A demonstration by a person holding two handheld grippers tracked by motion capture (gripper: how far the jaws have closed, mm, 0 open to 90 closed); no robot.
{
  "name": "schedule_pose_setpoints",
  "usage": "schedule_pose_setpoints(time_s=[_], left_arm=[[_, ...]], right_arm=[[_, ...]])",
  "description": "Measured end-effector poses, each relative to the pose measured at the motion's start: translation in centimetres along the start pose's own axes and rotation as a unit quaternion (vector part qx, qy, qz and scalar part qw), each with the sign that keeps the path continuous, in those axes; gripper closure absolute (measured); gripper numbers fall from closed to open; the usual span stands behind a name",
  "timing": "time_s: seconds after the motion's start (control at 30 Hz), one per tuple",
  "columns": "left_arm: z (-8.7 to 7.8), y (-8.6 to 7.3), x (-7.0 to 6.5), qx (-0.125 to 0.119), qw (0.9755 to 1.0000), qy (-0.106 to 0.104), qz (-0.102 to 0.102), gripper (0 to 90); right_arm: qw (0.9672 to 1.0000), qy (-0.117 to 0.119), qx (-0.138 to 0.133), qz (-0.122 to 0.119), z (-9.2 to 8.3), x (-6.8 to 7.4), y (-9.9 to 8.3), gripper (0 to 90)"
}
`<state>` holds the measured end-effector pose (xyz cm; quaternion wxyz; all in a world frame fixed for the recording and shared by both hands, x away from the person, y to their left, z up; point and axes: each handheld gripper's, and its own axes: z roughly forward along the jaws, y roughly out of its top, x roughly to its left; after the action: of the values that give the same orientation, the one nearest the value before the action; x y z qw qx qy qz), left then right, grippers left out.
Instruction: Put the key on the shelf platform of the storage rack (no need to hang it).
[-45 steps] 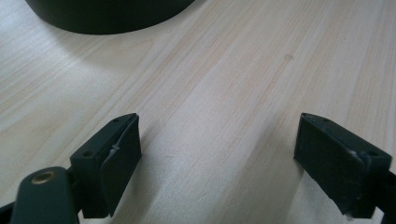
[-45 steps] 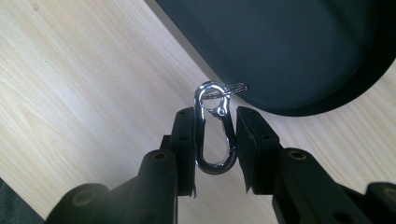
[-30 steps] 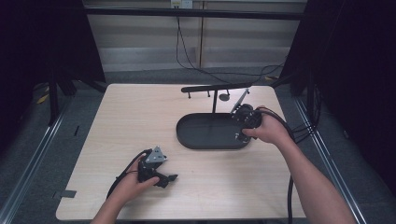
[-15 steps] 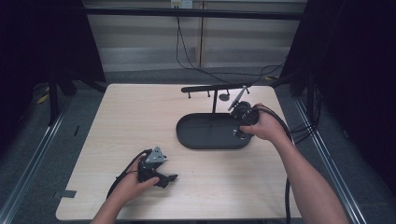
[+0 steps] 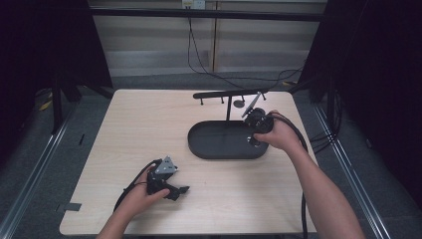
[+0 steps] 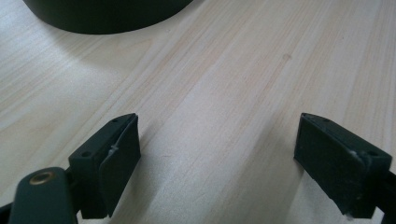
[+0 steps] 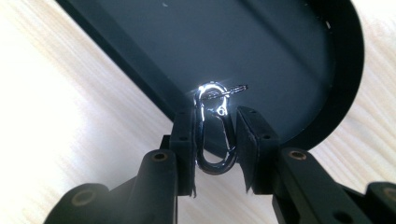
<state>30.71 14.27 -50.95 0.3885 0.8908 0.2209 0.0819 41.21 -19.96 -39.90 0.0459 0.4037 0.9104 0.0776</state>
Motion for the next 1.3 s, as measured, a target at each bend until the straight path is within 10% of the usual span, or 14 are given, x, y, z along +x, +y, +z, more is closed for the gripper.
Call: schedule_pose_setpoints(time_s=[1.3], left_arm=[[0.0, 0.0, -0.1, 0.000, 1.0000, -0.002, -0.002, 14.0]], right_arm=[[0.9995, -0.014, -0.027, -0.004, 4.8, -0.1, 0.4, 69.0]])
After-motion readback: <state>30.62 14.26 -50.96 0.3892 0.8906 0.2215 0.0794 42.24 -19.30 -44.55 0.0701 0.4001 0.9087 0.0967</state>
